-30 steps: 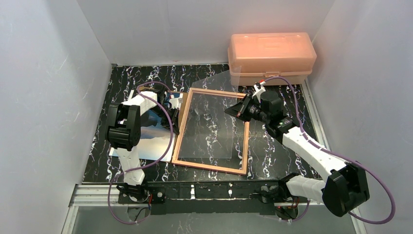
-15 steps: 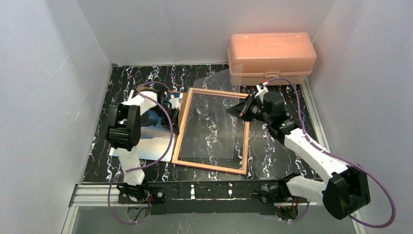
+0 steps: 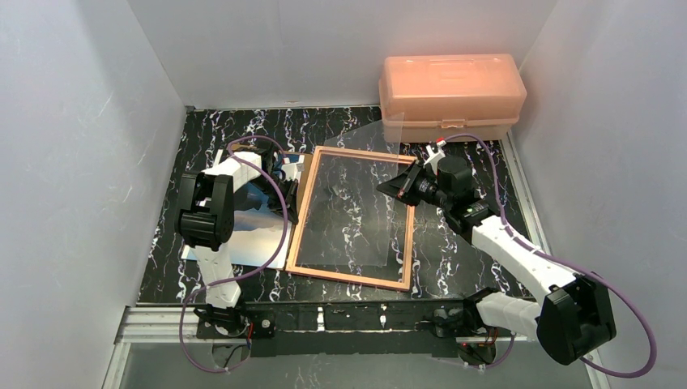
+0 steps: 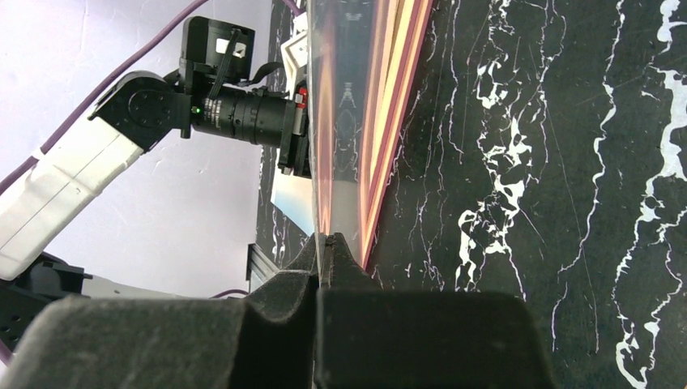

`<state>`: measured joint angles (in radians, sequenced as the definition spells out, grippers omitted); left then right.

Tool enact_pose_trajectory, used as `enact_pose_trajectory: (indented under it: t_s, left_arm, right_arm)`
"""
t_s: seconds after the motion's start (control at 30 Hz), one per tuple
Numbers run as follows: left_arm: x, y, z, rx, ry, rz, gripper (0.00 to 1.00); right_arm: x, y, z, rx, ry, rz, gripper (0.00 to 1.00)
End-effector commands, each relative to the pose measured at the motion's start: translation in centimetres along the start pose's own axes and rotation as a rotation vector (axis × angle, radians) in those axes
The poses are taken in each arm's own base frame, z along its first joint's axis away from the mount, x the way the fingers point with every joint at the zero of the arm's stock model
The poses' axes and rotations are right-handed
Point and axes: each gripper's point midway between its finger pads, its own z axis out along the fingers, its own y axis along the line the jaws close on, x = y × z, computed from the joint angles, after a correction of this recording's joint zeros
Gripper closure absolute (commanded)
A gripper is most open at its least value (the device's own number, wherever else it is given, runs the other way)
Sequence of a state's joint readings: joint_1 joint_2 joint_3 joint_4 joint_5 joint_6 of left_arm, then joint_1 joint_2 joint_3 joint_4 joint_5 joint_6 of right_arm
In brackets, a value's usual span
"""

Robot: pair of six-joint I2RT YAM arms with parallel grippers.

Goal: Put the photo into the frame

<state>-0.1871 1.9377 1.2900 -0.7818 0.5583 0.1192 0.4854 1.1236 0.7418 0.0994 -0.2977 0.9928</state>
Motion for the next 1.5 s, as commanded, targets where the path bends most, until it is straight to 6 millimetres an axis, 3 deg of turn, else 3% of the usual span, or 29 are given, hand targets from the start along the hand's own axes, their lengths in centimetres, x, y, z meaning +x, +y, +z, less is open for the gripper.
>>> enact_pose_trajectory:
  t_s: [0.0,0.83,1.47]
  left_arm:
    - [0.4,0.7,0.0,-0.044,0.008,0.023,1.0]
    - [0.2,0.3,-0.3,-0.033,0.006,0.028,1.0]
    - [0.5,0.4,-0.2,-0.03,0.015,0.031,1.0]
  right_arm:
    - [-0.7,1.6,-0.3,-0.071,-0.028,-0.016,0.99]
    - [0.1,-0.9,1.1,-0.015,0.001,-0.017,0.99]
    - [0.4,-1.2,2.3,-0.027,0.029,-0.028,0.99]
